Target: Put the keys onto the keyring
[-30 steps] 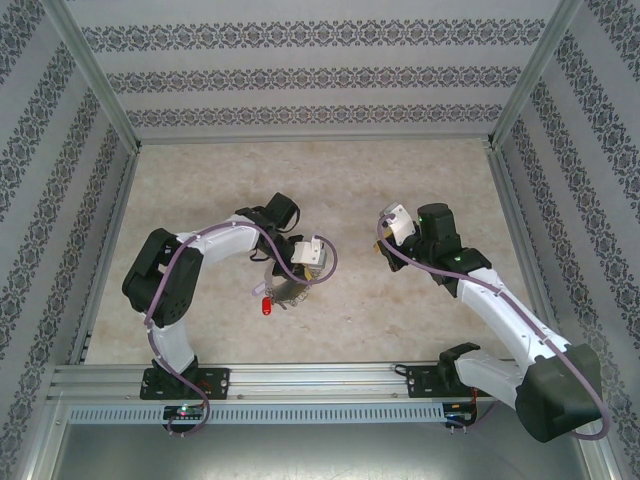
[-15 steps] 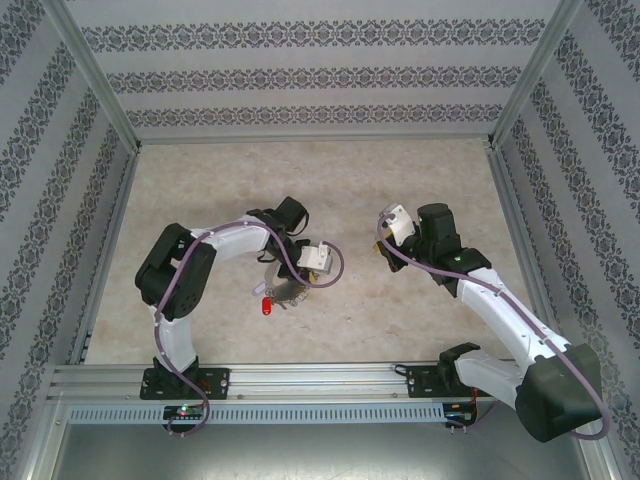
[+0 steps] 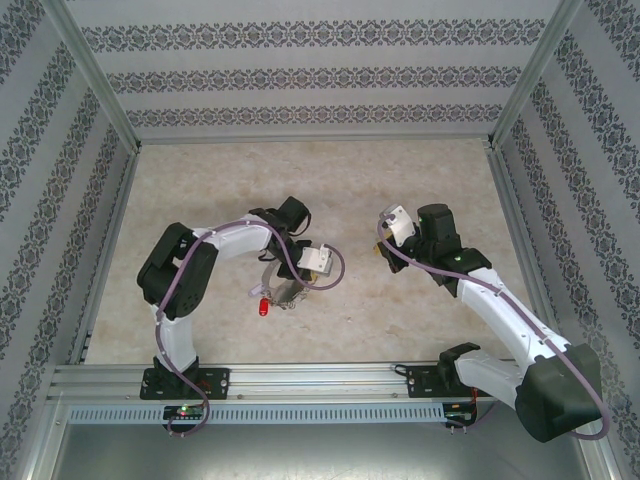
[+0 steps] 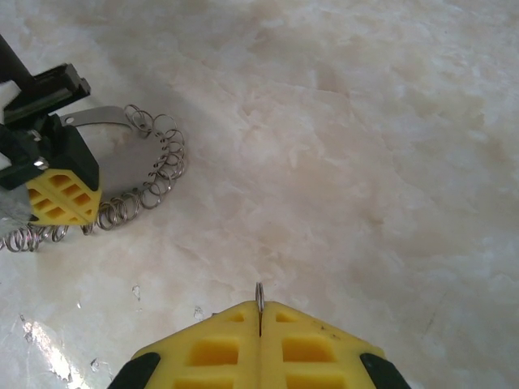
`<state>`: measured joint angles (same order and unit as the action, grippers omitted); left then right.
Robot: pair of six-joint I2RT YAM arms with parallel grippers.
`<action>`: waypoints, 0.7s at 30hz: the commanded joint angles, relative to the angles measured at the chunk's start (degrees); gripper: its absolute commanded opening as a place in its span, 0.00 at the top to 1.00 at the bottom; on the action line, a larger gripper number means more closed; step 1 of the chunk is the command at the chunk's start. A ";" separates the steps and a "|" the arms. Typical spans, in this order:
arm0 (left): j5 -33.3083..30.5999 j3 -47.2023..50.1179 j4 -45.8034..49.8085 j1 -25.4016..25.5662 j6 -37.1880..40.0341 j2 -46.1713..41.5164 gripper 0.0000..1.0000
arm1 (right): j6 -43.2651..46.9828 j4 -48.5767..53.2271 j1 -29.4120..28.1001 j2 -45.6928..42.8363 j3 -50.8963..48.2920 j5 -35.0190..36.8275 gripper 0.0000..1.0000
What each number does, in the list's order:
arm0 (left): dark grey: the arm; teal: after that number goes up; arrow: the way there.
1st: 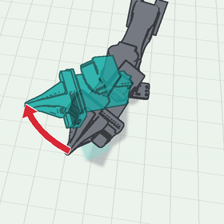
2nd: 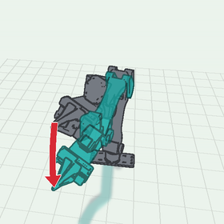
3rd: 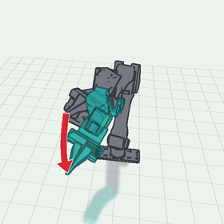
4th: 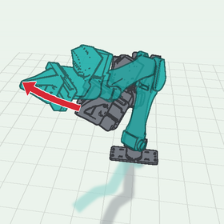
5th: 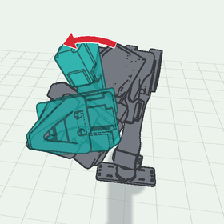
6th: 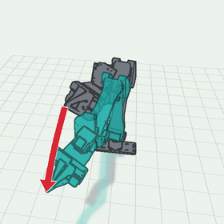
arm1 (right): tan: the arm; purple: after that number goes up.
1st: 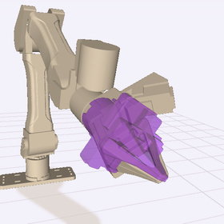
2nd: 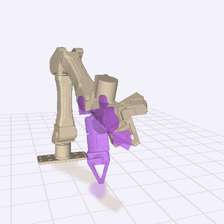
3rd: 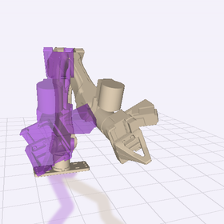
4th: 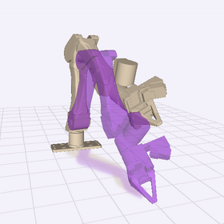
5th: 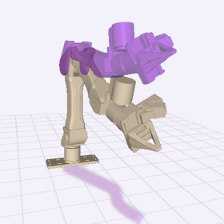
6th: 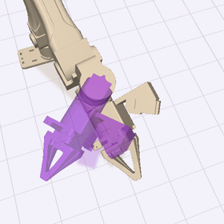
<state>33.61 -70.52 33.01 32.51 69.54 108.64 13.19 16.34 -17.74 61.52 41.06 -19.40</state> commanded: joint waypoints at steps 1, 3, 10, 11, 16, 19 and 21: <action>1.73 0.80 4.23 -0.86 2.36 -4.84 1.00 | -1.06 0.62 0.48 -1.00 0.42 -1.22 1.00; 4.04 2.24 4.67 -1.82 2.28 -7.19 1.00 | -1.30 0.62 0.51 -0.87 0.51 -1.51 1.00; 13.76 11.99 -7.29 -5.43 -6.88 -16.50 1.00 | -2.76 0.84 0.43 1.70 2.20 -4.01 1.00; 14.67 13.08 -9.08 -5.45 -8.47 -17.04 1.00 | -3.26 0.89 0.13 2.44 2.65 -4.68 1.00; 21.05 17.80 -15.66 -5.11 -13.74 -17.98 1.00 | -4.19 1.85 -4.65 5.83 4.46 -6.28 1.00; 21.82 20.98 -18.13 -3.38 -14.12 -19.05 1.00 | -7.03 0.99 -7.12 6.60 3.84 -6.26 1.00; 19.59 22.66 -17.64 -1.82 -12.72 -19.59 1.00 | -9.85 -0.49 -7.94 6.73 2.51 -7.33 1.00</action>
<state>50.04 -49.50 18.79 28.60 57.54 91.15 7.86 17.10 -24.73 68.05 43.77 -24.32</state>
